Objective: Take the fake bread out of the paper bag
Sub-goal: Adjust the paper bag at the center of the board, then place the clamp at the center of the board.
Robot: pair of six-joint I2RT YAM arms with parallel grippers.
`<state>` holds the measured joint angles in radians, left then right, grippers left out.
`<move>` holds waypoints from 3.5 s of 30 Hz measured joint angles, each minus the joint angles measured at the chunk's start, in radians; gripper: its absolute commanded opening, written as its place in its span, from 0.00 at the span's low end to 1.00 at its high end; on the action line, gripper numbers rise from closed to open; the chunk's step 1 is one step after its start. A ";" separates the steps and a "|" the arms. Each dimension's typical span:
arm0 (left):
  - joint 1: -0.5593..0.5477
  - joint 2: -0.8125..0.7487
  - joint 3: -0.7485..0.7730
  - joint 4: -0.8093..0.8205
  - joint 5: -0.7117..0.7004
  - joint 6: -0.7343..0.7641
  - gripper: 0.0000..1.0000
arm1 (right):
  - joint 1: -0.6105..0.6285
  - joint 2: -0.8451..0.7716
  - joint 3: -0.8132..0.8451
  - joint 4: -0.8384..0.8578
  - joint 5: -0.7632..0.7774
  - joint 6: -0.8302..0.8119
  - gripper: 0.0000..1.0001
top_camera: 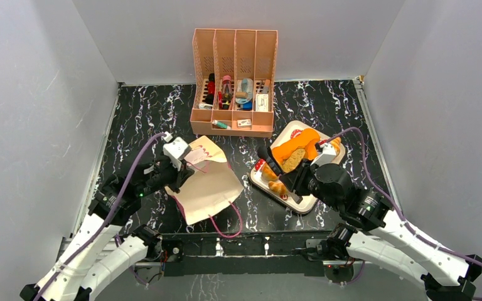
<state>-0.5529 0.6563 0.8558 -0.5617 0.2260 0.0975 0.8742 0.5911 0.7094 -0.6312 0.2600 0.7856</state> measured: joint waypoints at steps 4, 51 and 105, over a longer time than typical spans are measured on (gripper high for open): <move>0.000 -0.001 0.018 0.006 -0.018 -0.050 0.00 | 0.000 0.016 -0.012 0.056 -0.006 -0.028 0.16; 0.000 0.038 -0.174 0.454 -0.460 -1.088 0.00 | 0.161 1.147 0.148 0.806 0.310 -0.082 0.18; 0.001 -0.156 -0.323 0.411 -0.536 -1.418 0.17 | 0.304 0.785 0.144 0.416 0.655 0.066 0.48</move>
<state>-0.5518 0.4999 0.5327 -0.1505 -0.3103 -1.3209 1.1782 1.3758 0.8532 -0.2150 0.9146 0.8516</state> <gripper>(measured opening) 0.069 0.491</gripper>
